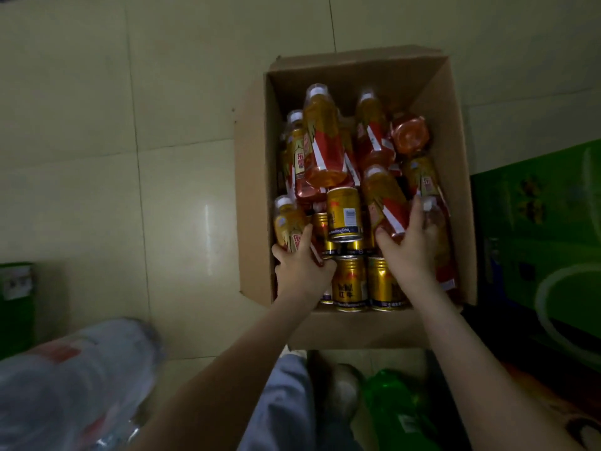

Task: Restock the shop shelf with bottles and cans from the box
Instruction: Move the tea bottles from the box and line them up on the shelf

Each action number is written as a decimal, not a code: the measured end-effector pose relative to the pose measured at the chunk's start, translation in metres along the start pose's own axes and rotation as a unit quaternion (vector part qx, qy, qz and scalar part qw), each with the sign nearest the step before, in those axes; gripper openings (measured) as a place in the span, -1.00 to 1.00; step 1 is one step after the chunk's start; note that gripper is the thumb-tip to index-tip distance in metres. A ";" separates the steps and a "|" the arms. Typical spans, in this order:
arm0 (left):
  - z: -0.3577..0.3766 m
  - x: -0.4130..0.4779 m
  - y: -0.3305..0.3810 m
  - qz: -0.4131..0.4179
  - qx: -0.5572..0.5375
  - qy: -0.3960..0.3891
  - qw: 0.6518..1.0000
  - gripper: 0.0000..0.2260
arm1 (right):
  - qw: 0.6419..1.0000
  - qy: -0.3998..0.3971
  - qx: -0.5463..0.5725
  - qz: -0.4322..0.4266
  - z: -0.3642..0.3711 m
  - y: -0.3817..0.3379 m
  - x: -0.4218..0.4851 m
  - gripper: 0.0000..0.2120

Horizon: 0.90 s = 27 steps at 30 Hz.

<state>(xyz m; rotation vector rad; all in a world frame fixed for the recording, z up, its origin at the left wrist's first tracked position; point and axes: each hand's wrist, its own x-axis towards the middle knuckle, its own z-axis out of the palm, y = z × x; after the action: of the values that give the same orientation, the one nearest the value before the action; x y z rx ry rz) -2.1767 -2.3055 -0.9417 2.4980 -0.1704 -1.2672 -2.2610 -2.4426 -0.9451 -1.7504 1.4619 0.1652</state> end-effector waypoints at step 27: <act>-0.335 -0.557 0.108 0.495 -0.067 0.014 0.866 -0.32 | 0.845 -0.107 0.490 -0.183 -0.354 -0.199 -0.541 -0.24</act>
<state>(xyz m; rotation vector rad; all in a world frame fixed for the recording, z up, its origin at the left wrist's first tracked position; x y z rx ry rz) -2.2357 -2.1846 -0.2964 1.8146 -1.1354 -0.7383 -2.3974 -2.2695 -0.3061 -1.0539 0.7653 -0.5020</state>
